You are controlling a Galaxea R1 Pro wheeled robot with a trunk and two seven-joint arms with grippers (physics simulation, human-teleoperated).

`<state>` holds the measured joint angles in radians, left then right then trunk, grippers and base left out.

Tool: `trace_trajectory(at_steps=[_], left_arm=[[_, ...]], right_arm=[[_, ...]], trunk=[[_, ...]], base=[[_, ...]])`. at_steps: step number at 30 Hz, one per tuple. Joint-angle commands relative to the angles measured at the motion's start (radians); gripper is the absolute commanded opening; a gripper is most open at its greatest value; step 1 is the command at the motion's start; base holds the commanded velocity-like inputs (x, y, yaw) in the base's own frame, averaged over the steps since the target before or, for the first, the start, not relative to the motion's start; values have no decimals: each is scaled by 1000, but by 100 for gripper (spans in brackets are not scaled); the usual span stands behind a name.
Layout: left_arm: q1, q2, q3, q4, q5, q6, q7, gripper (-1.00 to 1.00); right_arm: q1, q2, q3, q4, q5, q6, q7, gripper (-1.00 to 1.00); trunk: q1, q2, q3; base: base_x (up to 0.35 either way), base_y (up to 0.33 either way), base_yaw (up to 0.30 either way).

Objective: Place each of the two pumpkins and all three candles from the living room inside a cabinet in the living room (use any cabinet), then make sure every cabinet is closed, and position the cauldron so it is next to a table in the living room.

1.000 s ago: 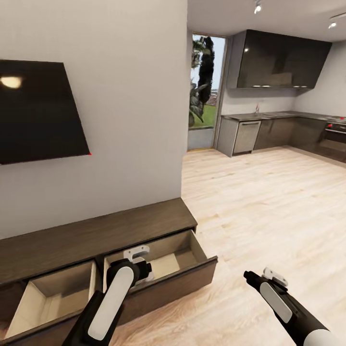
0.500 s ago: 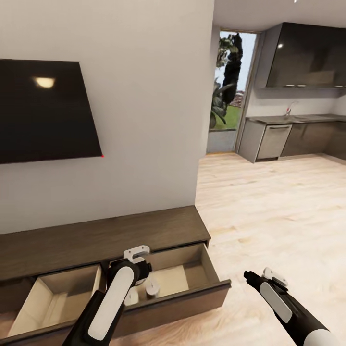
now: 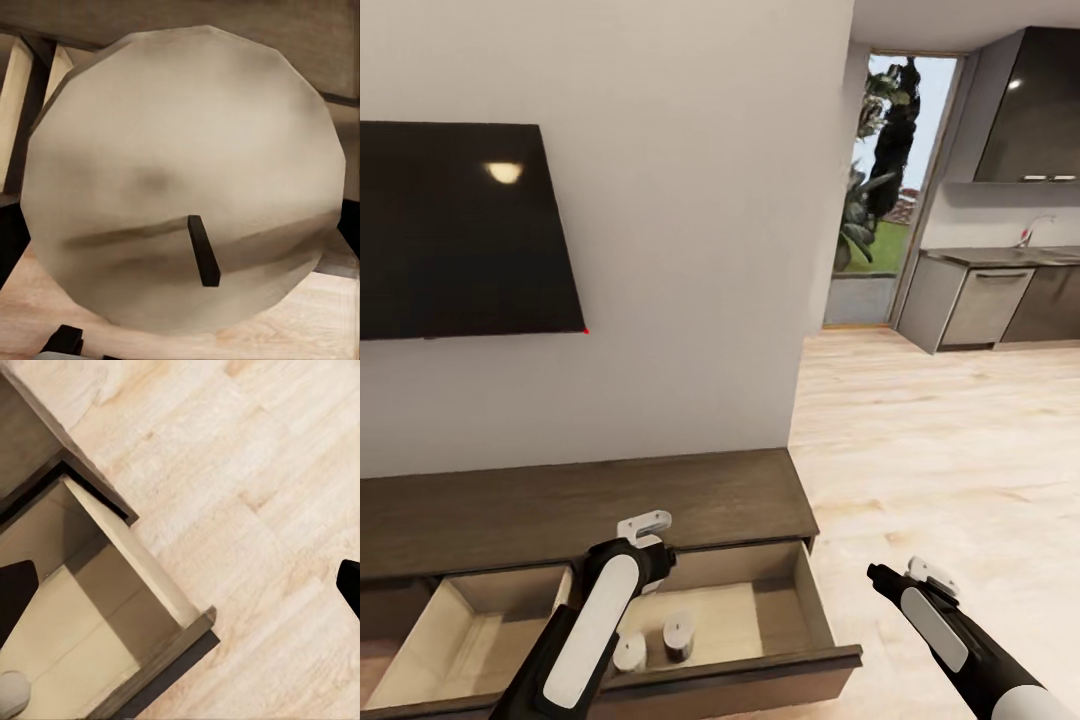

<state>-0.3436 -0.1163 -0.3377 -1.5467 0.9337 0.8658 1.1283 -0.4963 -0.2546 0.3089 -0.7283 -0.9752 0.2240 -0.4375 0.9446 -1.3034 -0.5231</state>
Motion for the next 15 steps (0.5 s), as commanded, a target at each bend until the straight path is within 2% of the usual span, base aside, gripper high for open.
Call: trace_trajectory(at_steps=[1,15], left_arm=[[-1,0,-1,-1,7,6,10,-100],[-1,0,0,-1,7,6,9,-100]], right_arm=[[-1,-2,6,-2,-5,2,-7,100],[-1,5,13,-3,6,-9,-6,100]], trunk=[[1,-1,-1],[1,-1,-1]], base=[[275,-220,35],[274,-222,6]])
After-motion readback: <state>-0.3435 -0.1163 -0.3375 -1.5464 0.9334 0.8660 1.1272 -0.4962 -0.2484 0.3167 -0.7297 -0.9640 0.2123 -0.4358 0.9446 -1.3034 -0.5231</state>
